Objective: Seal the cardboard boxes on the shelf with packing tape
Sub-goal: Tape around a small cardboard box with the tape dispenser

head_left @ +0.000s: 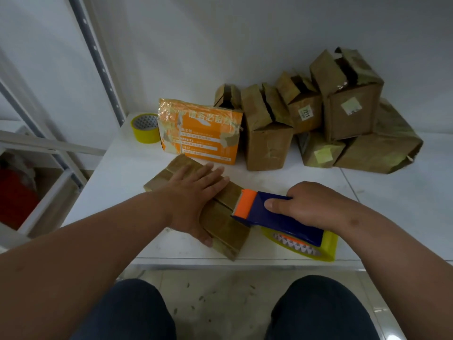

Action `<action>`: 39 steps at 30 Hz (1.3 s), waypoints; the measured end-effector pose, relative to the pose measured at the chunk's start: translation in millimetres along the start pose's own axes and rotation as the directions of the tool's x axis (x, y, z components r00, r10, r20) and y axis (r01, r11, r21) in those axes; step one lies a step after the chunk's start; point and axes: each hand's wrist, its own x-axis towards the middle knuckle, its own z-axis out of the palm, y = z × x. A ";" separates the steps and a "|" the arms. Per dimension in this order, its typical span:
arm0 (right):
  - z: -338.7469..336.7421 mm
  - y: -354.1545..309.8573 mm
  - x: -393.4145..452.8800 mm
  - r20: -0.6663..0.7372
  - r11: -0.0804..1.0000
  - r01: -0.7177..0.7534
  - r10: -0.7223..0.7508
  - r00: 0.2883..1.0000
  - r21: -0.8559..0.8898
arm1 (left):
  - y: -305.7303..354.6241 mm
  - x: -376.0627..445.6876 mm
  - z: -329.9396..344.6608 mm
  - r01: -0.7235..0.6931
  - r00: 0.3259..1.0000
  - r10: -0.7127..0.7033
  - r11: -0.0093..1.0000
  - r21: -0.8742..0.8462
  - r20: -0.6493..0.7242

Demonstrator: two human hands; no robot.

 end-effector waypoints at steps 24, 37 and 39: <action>-17.7 57.3 -22.5 0.176 0.993 -0.100 0.088 0.980 0.061 | 9.3 5.4 12.1 0.109 0.991 -0.104 0.993 -0.055 0.086; -10.5 29.5 22.4 0.211 0.993 -0.052 0.074 0.975 -0.111 | 31.2 -12.3 12.0 0.207 0.974 -0.201 0.977 -0.048 0.109; -13.1 29.3 26.1 0.220 0.993 -0.047 0.069 0.973 -0.105 | 37.9 -13.8 4.5 0.230 0.968 -0.225 0.972 -0.038 0.108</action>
